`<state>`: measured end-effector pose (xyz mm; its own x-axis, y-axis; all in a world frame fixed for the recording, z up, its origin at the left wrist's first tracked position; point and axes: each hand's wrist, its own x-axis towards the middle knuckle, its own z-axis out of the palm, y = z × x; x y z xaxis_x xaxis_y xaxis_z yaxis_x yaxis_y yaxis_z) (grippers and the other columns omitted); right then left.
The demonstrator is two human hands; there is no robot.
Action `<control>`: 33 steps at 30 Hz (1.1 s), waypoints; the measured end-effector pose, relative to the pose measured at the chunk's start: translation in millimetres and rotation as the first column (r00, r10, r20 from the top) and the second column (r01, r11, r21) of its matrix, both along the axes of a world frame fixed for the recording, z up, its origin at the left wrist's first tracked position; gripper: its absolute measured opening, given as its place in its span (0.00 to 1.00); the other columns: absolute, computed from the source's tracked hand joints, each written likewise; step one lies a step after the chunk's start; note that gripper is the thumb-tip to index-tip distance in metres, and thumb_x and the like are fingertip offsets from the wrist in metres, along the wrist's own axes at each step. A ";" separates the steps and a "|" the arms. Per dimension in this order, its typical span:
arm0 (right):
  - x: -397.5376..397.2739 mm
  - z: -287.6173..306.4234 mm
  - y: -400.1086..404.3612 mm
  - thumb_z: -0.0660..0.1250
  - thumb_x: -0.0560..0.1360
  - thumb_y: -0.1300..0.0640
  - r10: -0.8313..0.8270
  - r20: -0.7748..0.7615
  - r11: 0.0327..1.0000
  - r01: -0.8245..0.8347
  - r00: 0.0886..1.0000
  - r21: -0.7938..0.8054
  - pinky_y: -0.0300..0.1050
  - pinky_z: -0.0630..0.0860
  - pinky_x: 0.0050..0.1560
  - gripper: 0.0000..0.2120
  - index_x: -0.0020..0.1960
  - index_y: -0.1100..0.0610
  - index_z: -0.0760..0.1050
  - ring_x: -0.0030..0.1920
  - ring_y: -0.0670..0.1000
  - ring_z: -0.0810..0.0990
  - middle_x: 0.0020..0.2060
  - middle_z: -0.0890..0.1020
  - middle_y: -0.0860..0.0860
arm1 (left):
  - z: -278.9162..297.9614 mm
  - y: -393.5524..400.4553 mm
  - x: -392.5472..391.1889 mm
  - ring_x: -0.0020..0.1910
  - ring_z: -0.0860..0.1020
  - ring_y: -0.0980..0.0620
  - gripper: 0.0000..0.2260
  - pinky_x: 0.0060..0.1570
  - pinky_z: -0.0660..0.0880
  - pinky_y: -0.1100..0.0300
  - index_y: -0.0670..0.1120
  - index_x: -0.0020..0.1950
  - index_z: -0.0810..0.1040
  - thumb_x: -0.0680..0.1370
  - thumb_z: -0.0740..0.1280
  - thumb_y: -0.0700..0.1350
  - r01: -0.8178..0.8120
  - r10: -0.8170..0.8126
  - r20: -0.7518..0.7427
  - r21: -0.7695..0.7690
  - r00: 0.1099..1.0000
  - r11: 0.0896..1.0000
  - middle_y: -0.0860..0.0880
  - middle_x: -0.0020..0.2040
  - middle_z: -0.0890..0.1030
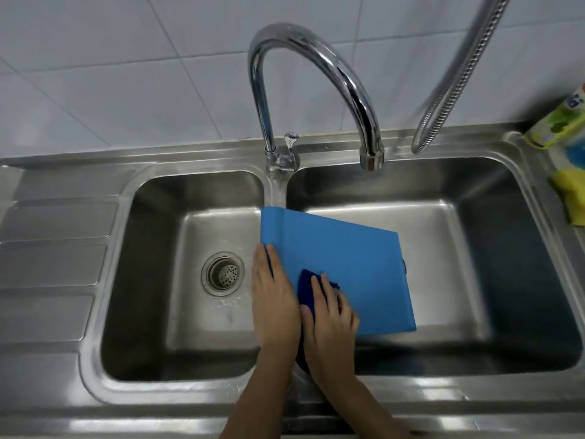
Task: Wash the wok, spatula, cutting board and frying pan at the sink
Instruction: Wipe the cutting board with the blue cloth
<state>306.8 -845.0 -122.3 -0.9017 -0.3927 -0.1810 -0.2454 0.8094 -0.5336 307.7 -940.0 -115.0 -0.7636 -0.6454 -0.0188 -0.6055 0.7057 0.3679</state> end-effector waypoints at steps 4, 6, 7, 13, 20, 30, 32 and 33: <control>-17.8 -13.8 18.4 0.38 0.78 0.38 0.139 0.099 0.990 -0.140 0.985 -0.003 0.56 0.57 0.73 0.32 0.77 0.52 0.51 0.76 0.55 0.54 0.76 0.57 0.48 | -5.0 0.2 -2.8 0.72 0.65 0.37 0.28 0.69 0.68 0.45 0.33 0.75 0.59 0.77 0.63 0.34 -0.018 0.017 -0.036 -0.035 0.999 0.999 0.34 0.73 0.64; -30.0 -22.8 29.9 0.38 0.75 0.40 0.176 0.142 0.983 -0.180 0.974 0.019 0.56 0.54 0.74 0.32 0.77 0.51 0.43 0.77 0.54 0.49 0.77 0.51 0.48 | -8.3 -0.1 -3.9 0.72 0.66 0.36 0.25 0.69 0.67 0.45 0.32 0.74 0.60 0.77 0.58 0.32 -0.030 0.027 -0.062 -0.050 0.998 0.998 0.33 0.73 0.64; -36.5 -27.3 34.0 0.37 0.74 0.39 0.164 0.187 0.985 -0.169 0.968 0.013 0.56 0.52 0.74 0.33 0.77 0.51 0.41 0.77 0.54 0.47 0.78 0.48 0.48 | -9.7 0.0 -4.4 0.72 0.65 0.36 0.25 0.70 0.67 0.46 0.32 0.74 0.60 0.77 0.58 0.31 -0.036 0.033 -0.071 -0.044 0.997 0.998 0.33 0.73 0.64; -72.7 -62.4 57.8 0.49 0.82 0.48 -0.054 0.335 0.997 0.033 0.941 0.068 0.59 0.52 0.73 0.28 0.78 0.54 0.42 0.76 0.58 0.47 0.78 0.47 0.51 | -11.0 0.7 -4.8 0.74 0.62 0.37 0.23 0.72 0.65 0.47 0.32 0.75 0.59 0.79 0.54 0.33 -0.032 0.029 -0.066 -0.044 0.997 0.999 0.34 0.74 0.63; -114.6 -100.3 99.9 0.48 0.82 0.47 -0.308 0.435 0.940 0.201 0.846 0.274 0.62 0.55 0.72 0.28 0.78 0.56 0.46 0.75 0.61 0.52 0.77 0.51 0.55 | -10.7 3.7 -9.3 0.75 0.61 0.38 0.24 0.73 0.63 0.48 0.34 0.76 0.58 0.79 0.55 0.32 -0.061 0.060 -0.069 -0.005 0.996 0.998 0.35 0.75 0.61; -45.5 -18.9 34.4 0.53 0.80 0.44 -0.230 0.181 0.972 0.218 0.956 0.085 0.55 0.67 0.60 0.29 0.76 0.58 0.56 0.60 0.64 0.69 0.63 0.68 0.64 | 2.2 2.7 -7.9 0.71 0.67 0.38 0.27 0.69 0.69 0.47 0.35 0.75 0.61 0.76 0.63 0.32 -0.049 0.051 -0.069 0.028 0.996 0.998 0.36 0.73 0.66; -17.7 -0.5 10.6 0.47 0.79 0.42 -0.103 0.114 0.993 0.109 0.988 -0.047 0.54 0.67 0.63 0.29 0.77 0.54 0.56 0.63 0.58 0.68 0.67 0.68 0.58 | 1.5 2.1 -6.1 0.73 0.65 0.39 0.25 0.68 0.70 0.46 0.37 0.76 0.58 0.79 0.58 0.36 -0.048 0.052 -0.076 0.051 0.996 0.998 0.37 0.74 0.64; -9.6 3.1 2.0 0.45 0.80 0.42 -0.068 0.079 0.994 0.075 0.995 -0.083 0.54 0.68 0.64 0.28 0.77 0.52 0.56 0.64 0.57 0.68 0.68 0.69 0.56 | 2.7 2.2 -5.6 0.75 0.63 0.41 0.24 0.69 0.69 0.45 0.39 0.77 0.57 0.80 0.53 0.40 -0.054 0.060 -0.079 0.078 0.995 0.995 0.39 0.76 0.61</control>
